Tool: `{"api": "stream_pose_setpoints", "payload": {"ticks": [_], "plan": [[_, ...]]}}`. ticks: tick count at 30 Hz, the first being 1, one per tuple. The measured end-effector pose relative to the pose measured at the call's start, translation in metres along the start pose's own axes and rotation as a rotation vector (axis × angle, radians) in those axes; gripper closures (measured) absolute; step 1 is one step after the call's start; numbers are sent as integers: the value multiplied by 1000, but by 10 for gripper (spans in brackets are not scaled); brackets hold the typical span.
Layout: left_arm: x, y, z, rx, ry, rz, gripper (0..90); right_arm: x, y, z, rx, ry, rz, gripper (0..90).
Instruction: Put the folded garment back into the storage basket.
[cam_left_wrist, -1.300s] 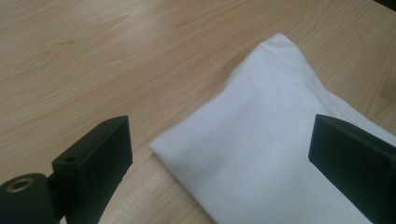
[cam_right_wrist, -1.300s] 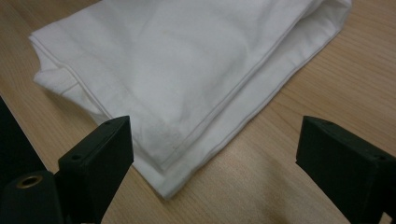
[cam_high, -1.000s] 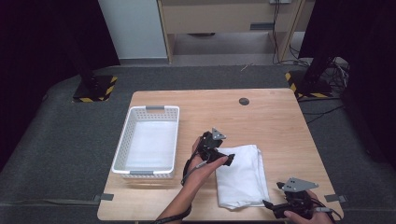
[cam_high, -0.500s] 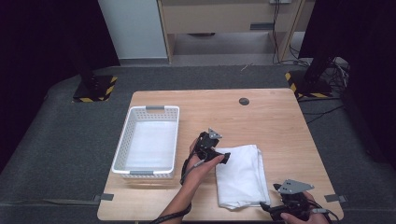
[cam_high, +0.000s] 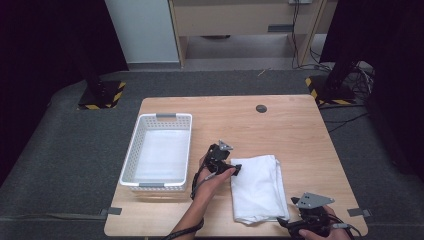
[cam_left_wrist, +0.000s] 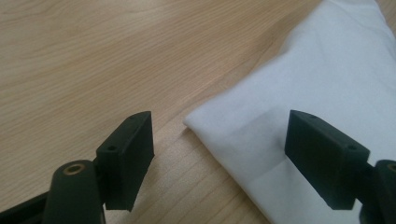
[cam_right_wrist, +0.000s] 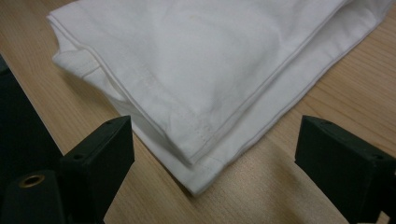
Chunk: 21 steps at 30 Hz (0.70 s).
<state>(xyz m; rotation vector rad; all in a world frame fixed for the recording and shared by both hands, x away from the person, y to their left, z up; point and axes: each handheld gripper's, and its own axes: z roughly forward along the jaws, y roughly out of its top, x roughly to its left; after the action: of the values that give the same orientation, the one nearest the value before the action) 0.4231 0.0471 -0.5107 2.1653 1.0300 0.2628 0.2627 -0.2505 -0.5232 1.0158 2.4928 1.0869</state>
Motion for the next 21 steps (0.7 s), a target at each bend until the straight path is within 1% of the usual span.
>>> {"api": "stream_pose_setpoints", "payload": {"ticks": [2, 4, 9, 11, 13, 16, 19, 21], "plan": [[1, 0, 3, -5, 20, 2, 239, 0, -1, 0, 0, -1, 2, 127], [2, 1, 6, -6, 19, -6, 239, -1, -2, 0, 2, -2, -1, 135], [2, 5, 14, 16, 24, 21, 246, -3, -5, -3, -3, -6, 6, 145], [2, 4, 17, 27, 16, 26, 247, -4, -6, -5, -3, -8, 14, 147], [2, 2, 19, 38, 16, 28, 246, -5, -7, -6, -2, -9, 15, 150], [1, 1, 19, 30, 20, 34, 240, -6, -9, -7, -1, -13, 14, 154], [-2, -1, 20, 26, 41, 65, 233, -6, -8, -8, -3, -15, 13, 156], [-4, -2, 20, 18, 43, 72, 231, -6, -8, -8, -2, -15, 12, 157]]}}
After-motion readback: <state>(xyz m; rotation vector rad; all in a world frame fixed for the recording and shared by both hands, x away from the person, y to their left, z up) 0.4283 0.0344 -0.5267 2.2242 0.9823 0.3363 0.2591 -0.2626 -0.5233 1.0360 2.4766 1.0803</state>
